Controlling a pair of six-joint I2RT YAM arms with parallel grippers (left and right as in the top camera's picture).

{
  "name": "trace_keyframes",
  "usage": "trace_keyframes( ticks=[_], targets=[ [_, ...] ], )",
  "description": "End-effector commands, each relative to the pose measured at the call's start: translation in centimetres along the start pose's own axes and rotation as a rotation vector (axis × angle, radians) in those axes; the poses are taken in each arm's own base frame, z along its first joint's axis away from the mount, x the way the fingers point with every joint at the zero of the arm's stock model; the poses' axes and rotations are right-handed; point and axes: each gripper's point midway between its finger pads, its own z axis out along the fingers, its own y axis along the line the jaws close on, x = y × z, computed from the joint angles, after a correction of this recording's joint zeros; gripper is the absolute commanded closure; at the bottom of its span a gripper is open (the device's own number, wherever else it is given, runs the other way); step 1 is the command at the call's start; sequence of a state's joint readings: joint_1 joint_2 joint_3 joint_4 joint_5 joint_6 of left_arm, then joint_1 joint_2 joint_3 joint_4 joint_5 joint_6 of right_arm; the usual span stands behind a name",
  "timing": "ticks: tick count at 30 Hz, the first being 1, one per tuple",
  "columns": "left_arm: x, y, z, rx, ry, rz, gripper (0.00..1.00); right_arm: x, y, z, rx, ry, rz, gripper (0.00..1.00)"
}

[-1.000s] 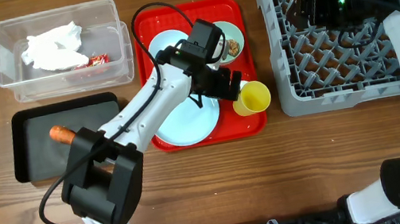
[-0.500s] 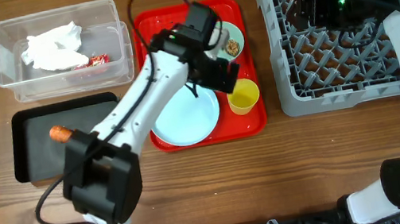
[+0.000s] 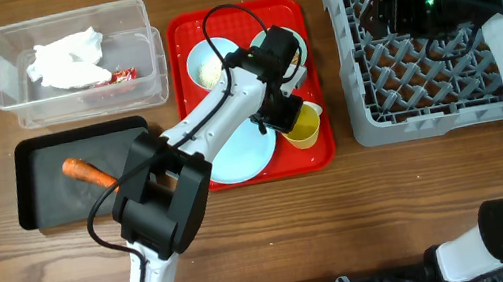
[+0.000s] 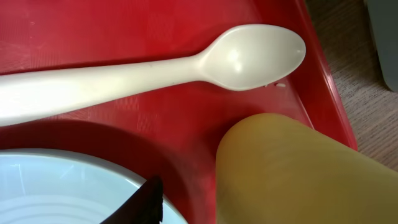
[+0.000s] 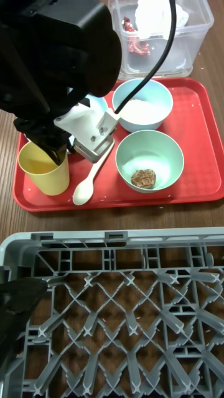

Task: Sort waste into correct bins and load items into the dishwasher rack
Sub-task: 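Grasp the yellow cup on the red tray with the left gripper, then lift the yellow cup and hand it to the right gripper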

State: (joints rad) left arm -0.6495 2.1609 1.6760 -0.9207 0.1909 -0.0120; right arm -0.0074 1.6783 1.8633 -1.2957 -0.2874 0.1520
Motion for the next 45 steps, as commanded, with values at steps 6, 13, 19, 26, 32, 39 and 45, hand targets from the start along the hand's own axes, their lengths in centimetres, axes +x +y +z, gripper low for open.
trace_keyframes(
  ticks=[6,13,19,26,32,39,45],
  targets=[
    [-1.8,-1.0,-4.6,0.013,-0.106,0.023,0.96,-0.3,0.0,-0.2,0.005,-0.010,-0.023,0.15],
    [-2.2,-0.3,-7.3,0.030,-0.151,-0.109,0.96,-0.2,0.0,-0.2,0.004,-0.008,-0.023,0.15],
    [-3.6,3.3,-20.4,0.545,-0.404,-0.262,0.96,-1.8,3.9,0.6,-0.234,-0.072,-0.120,0.15],
    [-3.9,4.3,-28.5,0.968,-0.593,-0.122,0.96,-0.5,13.4,-2.4,-1.069,-0.195,-0.450,0.12],
    [-4.3,2.1,-29.7,1.030,-0.626,0.014,0.96,1.8,16.5,-3.2,-1.261,-0.211,-0.615,0.07],
    [-4.4,0.4,-29.5,1.043,-0.610,0.053,0.96,3.0,20.6,-1.9,-1.227,-0.190,-0.673,0.16],
    [-4.5,0.3,-29.5,1.043,-0.611,0.056,0.96,2.9,20.7,-2.0,-1.226,-0.188,-0.667,0.39]
  ],
)
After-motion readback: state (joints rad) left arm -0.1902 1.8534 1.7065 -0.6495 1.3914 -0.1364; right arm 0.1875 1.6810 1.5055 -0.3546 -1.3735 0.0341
